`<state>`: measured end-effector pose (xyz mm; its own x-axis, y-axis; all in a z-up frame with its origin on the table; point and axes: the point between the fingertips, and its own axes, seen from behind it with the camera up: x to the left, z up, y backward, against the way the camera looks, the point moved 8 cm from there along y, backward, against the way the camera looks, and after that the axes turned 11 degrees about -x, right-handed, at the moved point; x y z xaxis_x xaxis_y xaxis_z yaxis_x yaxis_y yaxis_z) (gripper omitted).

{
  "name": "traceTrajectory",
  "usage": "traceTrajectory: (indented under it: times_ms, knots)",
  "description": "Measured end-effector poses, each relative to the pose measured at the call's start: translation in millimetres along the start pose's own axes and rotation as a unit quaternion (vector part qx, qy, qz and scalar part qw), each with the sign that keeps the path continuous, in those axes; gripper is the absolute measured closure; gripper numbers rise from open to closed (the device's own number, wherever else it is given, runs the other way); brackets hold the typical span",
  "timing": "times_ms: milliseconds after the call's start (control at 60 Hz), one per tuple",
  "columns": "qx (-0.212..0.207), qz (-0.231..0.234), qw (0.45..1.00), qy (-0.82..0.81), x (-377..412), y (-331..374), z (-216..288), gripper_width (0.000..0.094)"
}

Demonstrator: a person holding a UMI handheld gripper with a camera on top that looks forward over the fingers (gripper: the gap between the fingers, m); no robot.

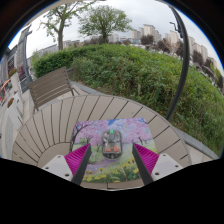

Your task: Arrange mouse

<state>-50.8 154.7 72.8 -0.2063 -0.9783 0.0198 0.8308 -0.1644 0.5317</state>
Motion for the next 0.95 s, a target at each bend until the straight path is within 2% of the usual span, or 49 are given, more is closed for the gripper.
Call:
traceTrajectory:
  times_ms: [250,417,683,950]
  knots:
    - [0.039,0.037,0.998,-0.014,19.7,182.4,-26.2,0.0087]
    - [0.044,0.012,0.999,-0.03,8.3,278.4,-43.6,0.0086]
    - [0.018,0.017,1.0,0.002,0.1,353.6,-54.2,0.0088]
    - [0.01,0.016,1.0,0.023,3.7,370.4,-61.2,0.0088]
